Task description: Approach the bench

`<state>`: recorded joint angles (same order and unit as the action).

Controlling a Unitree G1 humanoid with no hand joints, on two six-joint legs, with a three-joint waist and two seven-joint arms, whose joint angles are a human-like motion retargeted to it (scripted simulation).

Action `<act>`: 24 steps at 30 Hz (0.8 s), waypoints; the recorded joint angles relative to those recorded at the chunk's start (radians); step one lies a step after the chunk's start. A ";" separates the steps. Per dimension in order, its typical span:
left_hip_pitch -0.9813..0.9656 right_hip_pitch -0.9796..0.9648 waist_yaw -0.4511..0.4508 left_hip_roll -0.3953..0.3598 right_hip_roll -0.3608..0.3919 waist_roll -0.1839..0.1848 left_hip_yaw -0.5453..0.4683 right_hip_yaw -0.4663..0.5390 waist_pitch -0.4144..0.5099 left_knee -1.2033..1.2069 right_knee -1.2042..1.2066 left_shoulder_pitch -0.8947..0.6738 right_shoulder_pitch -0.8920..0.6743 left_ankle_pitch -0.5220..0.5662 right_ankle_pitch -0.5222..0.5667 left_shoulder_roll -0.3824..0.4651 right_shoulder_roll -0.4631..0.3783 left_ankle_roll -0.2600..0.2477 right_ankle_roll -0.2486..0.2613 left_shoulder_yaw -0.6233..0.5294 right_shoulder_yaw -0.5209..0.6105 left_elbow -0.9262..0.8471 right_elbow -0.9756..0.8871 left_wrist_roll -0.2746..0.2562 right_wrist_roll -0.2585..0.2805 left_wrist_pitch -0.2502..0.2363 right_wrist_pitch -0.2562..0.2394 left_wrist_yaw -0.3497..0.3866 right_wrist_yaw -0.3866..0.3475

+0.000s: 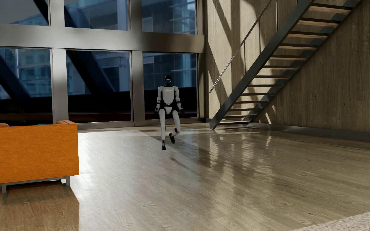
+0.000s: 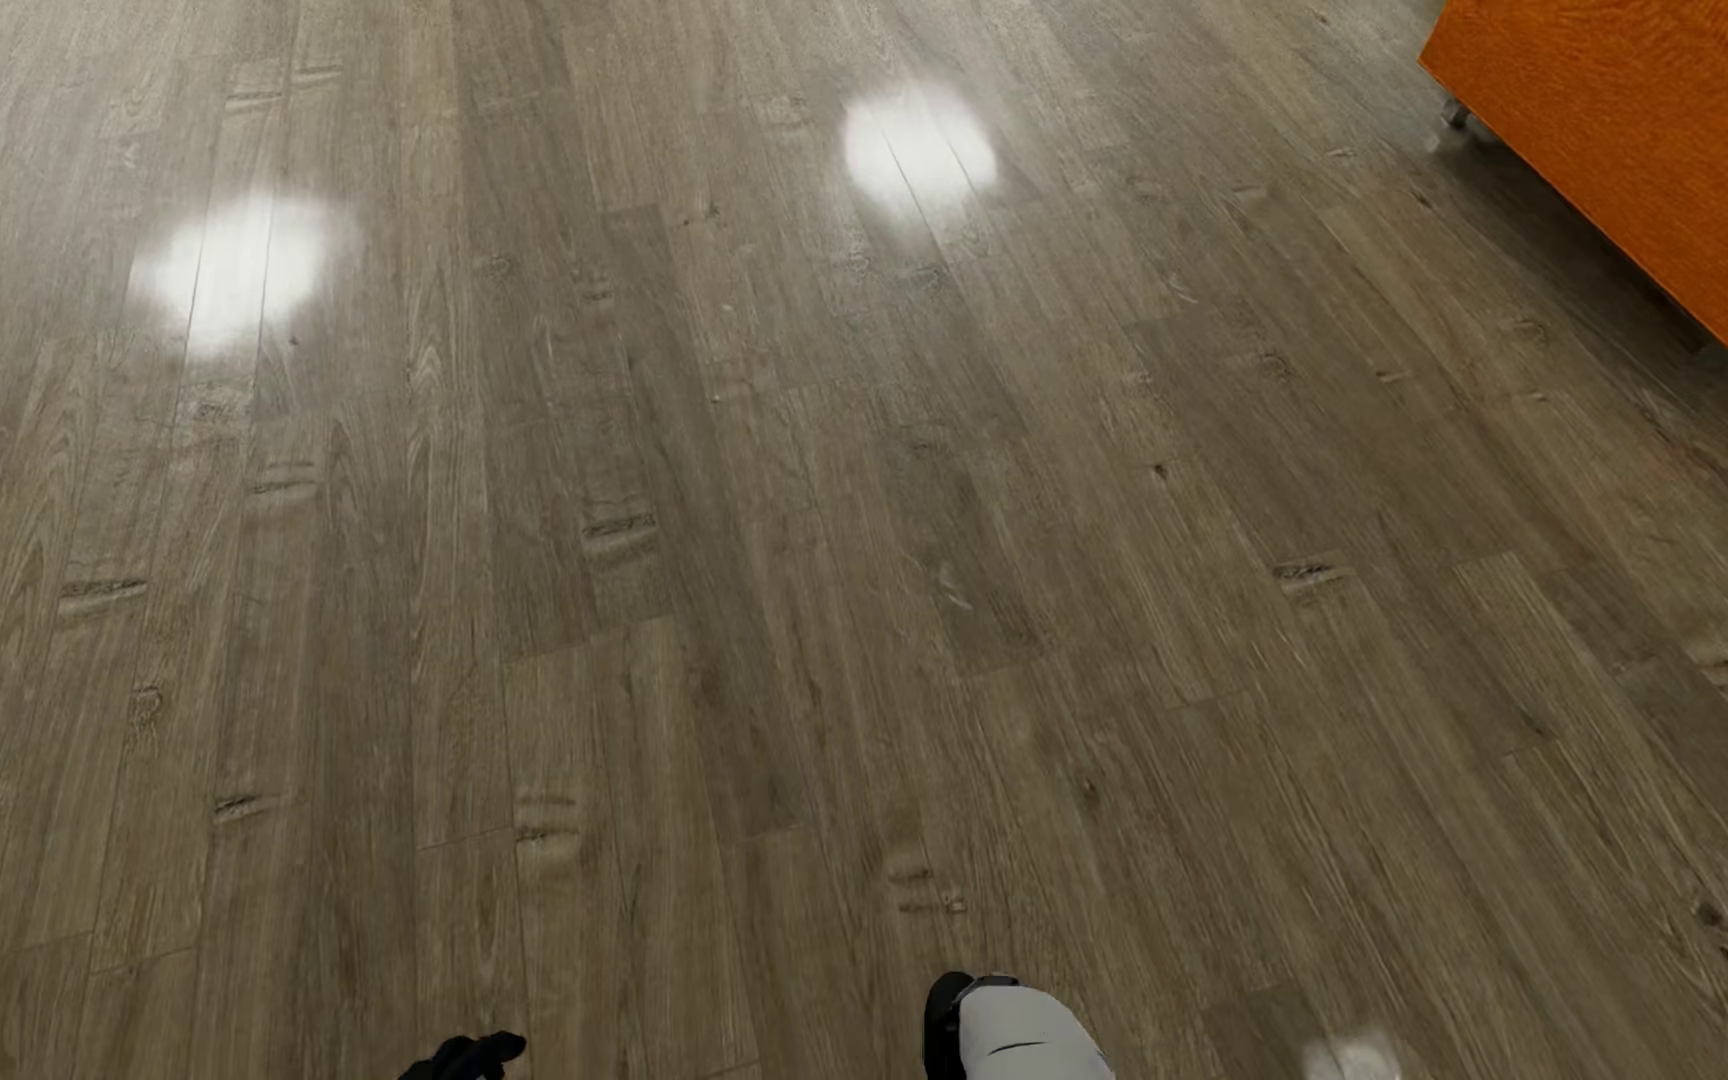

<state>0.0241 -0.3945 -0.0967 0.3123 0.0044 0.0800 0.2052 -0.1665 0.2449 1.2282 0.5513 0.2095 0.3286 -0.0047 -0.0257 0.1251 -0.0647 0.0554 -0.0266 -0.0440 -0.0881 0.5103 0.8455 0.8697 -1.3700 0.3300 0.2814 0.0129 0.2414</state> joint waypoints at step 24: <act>0.115 -0.005 0.070 -0.425 -0.230 -0.115 -0.081 -0.049 -0.069 -0.841 0.179 0.023 -0.054 -0.361 0.056 -0.126 -0.079 0.071 -0.003 0.088 0.262 -0.035 0.093 0.027 0.231 -0.180 -0.046 -0.041 -0.040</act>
<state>0.1387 -0.3994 -0.0269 -0.1130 -0.2251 -0.0352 0.1247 -0.2155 0.1760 0.3870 0.7307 0.2325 0.2748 -0.3653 0.0301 -0.0009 -0.1434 0.1263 -0.0298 0.0442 0.1737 0.4755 0.9389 0.8970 -1.1390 0.1504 0.2356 -0.0282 0.2016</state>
